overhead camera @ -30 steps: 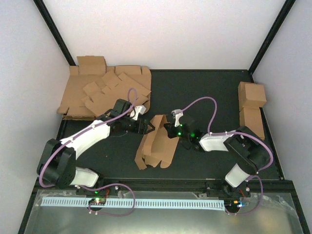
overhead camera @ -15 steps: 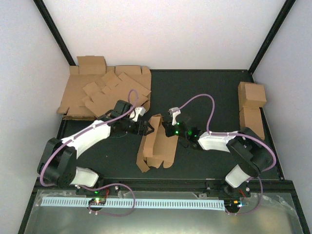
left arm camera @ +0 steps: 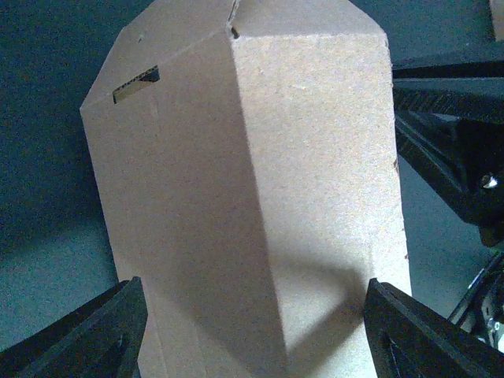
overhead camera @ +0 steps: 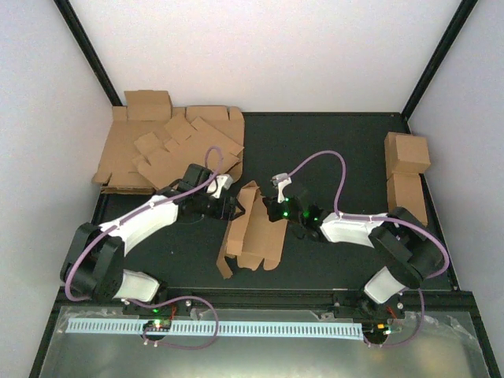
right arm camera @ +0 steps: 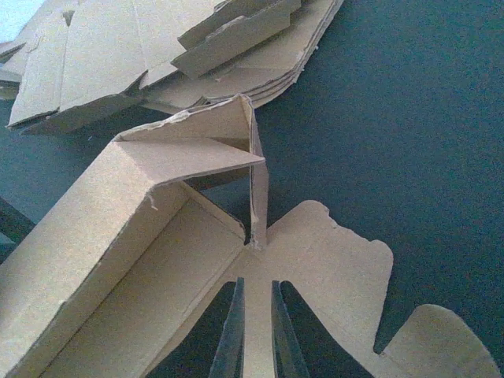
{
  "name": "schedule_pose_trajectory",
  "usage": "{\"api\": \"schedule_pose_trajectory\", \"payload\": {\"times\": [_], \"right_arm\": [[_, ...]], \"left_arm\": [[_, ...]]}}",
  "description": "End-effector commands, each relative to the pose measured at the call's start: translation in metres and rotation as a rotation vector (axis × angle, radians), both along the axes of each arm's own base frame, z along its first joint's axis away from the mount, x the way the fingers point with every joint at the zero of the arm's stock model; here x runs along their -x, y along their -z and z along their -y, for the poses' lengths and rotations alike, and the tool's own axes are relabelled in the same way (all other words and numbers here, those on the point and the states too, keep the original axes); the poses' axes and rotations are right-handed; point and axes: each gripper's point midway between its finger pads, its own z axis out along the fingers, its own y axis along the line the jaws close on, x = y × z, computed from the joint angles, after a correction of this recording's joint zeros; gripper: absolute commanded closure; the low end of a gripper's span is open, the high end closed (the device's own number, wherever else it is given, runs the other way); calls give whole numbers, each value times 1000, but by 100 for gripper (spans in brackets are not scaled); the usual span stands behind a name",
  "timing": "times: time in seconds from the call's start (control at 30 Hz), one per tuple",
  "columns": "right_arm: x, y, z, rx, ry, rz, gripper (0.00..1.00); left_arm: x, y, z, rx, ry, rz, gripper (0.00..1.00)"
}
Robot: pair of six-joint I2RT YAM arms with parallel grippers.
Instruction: Fold the paper box
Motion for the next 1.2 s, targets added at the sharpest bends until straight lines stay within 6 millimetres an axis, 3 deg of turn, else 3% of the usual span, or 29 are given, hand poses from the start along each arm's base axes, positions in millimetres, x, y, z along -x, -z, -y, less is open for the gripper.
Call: {"api": "schedule_pose_trajectory", "payload": {"times": [0.0,0.23,0.57,0.73,0.87,1.17], "right_arm": [[-10,-28,-4,-7,1,88,84],[-13,-35,-19,-32,-100,123,63],[-34,-20,-37,-3,-116,155,61],[-42,-13,-37,18,-89,150,73],[-43,-17,-38,26,-92,155,95],[-32,-25,-21,51,-63,153,98]], "left_arm": [[0,-5,-6,40,0,16,22],[0,-13,-13,155,-6,7,21],[0,-12,-19,182,-11,-4,22],[1,-10,-20,178,-11,-10,23],[1,-4,-23,154,-16,-24,23],[-1,7,-30,102,-42,-36,23]]}}
